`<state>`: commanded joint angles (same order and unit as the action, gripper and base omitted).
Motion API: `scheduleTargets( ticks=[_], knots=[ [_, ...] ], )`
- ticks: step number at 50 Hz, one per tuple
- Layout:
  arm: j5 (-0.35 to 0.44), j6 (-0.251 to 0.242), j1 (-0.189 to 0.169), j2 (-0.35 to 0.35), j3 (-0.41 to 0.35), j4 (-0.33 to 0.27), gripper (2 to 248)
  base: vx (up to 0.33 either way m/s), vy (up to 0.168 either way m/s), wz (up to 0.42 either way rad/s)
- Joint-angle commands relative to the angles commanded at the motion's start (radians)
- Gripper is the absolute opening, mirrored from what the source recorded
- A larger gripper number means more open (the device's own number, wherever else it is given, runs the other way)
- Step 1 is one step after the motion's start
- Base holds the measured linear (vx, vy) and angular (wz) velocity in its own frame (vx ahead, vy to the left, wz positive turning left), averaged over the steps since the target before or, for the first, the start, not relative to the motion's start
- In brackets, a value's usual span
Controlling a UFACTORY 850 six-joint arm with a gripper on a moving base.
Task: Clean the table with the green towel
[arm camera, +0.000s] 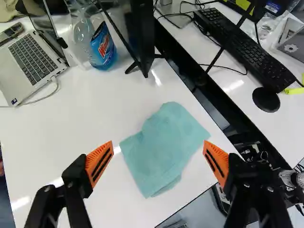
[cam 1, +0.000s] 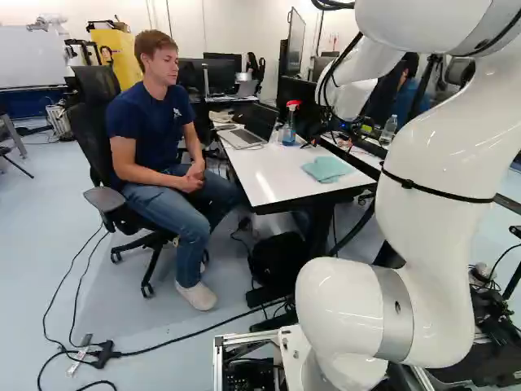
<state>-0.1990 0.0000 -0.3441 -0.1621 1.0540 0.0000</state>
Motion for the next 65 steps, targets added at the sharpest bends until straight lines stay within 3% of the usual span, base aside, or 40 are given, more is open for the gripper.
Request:
scheduleTargets(
  ticks=[65],
  knots=[
    [0.003,0.0,0.039,0.115,-0.126,0.0,247,0.0,0.0,0.0]
  ],
)
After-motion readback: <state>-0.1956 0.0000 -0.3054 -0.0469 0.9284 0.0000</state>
